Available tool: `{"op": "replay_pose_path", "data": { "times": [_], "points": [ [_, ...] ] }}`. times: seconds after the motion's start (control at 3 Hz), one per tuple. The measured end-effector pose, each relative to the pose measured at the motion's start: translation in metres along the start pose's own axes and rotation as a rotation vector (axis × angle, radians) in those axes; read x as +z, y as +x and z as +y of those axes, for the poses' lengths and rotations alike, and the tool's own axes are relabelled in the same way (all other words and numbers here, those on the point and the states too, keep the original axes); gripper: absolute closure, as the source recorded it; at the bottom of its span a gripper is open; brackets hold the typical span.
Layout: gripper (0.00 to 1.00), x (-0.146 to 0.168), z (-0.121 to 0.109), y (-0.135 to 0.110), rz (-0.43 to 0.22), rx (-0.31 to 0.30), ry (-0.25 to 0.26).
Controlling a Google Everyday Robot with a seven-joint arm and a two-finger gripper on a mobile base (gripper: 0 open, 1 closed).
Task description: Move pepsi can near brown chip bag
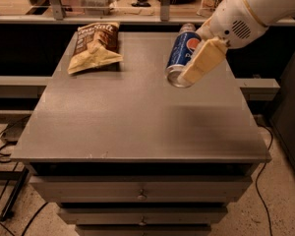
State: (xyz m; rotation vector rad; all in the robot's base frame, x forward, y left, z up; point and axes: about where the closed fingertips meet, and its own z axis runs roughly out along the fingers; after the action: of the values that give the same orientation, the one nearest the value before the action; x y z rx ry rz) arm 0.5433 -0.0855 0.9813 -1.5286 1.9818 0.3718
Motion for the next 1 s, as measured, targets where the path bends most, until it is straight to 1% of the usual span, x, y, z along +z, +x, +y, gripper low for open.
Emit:
{"op": "replay_pose_path", "data": {
  "times": [0.33,0.67,1.0],
  "points": [
    [1.00,0.012,0.004,0.010,-0.004,0.051,-0.018],
    [1.00,0.034,0.000,0.002,-0.053,0.077,-0.005],
    [1.00,0.062,-0.019,-0.030,-0.139,0.049,0.016]
  ]
}}
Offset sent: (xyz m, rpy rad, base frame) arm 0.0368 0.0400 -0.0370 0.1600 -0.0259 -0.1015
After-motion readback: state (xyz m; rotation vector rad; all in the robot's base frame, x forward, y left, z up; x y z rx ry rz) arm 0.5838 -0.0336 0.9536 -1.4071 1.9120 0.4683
